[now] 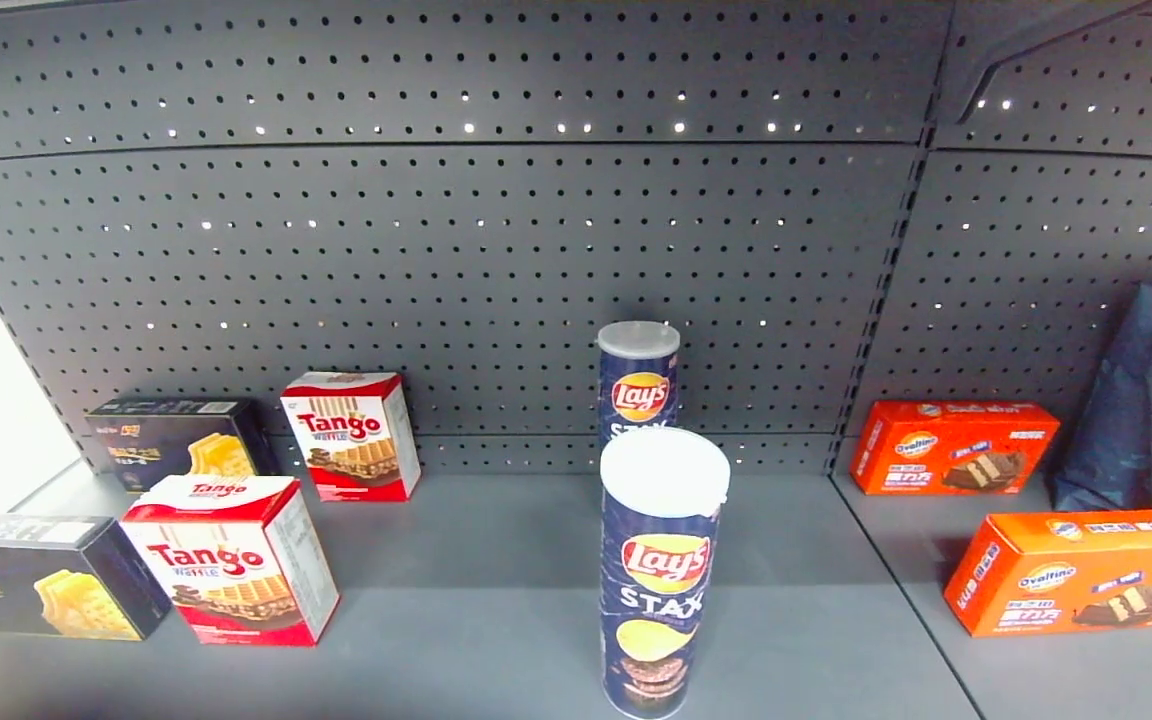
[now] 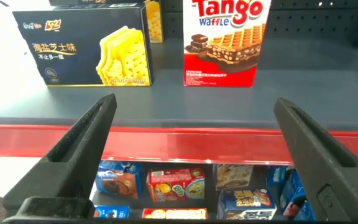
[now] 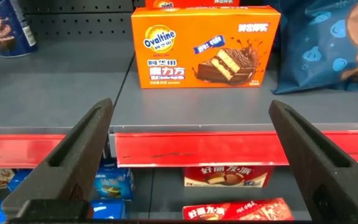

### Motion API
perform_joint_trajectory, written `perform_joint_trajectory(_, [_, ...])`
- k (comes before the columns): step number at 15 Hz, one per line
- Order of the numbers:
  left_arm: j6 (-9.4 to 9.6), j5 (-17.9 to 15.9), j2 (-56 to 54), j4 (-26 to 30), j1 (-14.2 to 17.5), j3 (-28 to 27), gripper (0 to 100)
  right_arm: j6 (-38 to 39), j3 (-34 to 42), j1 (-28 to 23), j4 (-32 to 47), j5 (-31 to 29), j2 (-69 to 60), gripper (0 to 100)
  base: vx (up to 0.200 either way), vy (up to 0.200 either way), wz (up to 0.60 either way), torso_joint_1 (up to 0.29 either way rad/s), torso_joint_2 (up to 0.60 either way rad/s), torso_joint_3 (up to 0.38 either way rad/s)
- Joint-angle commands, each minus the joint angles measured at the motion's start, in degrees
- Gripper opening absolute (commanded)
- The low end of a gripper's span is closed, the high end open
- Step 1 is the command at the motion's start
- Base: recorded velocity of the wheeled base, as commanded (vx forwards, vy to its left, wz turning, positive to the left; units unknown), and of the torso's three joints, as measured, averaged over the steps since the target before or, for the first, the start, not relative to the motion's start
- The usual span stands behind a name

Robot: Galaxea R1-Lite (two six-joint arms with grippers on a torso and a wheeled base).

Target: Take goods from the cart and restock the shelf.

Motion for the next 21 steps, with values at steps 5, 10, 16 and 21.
perform_joint_trajectory(5, [-0.32, 0.17, 0.04, 0.01, -0.01, 0.0, 100, 0.0, 0.0, 0.0, -0.04, 0.0, 0.08, 100, 0.0, 0.0, 0.0, 0.0, 0.0, 0.0])
perform_joint_trajectory(10, [-0.4, 0.17, 0.04, 0.01, -0.01, 0.0, 100, 0.0, 0.0, 0.0, -0.04, 0.0, 0.08, 100, 0.0, -0.08, 0.0, 0.0, 0.0, 0.002])
perform_joint_trajectory(16, [-0.4, 0.17, 0.04, 0.01, -0.01, 0.0, 100, 0.0, 0.0, 0.0, -0.04, 0.0, 0.08, 100, 0.0, 0.0, 0.0, 0.0, 0.0, 0.0])
perform_joint_trajectory(21, [-0.4, 0.08, 0.04, 0.01, -0.01, 0.0, 100, 0.0, 0.0, 0.0, -0.04, 0.0, 0.08, 100, -0.08, 0.0, 0.0, 0.001, 0.0, 0.002])
